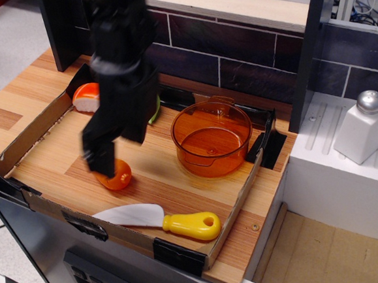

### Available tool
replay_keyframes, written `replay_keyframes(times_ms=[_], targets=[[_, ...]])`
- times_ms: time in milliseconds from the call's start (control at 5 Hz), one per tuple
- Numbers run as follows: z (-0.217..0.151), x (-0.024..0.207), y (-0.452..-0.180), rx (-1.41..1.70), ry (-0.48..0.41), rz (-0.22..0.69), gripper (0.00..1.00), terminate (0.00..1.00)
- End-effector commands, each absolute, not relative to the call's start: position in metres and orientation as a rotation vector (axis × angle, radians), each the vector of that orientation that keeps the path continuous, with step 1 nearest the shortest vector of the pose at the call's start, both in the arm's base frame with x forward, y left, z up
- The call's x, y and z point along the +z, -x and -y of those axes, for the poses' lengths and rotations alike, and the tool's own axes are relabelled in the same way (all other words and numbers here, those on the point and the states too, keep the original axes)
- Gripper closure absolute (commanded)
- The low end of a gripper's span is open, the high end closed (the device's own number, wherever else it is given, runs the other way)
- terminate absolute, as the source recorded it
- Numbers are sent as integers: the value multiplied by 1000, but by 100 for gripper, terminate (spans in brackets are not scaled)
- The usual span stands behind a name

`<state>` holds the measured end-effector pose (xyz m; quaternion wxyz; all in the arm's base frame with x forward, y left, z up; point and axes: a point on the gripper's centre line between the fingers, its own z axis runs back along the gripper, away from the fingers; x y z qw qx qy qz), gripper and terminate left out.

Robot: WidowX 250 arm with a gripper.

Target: Put carrot in pot

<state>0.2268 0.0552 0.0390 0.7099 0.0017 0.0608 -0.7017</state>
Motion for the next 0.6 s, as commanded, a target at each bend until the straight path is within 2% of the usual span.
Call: replay_keyframes(times_ms=[0, 400], targets=[[-64, 31, -232, -1822, -48, -59, 0, 0], [-59, 13, -236, -1780, -90, -35, 0, 0]])
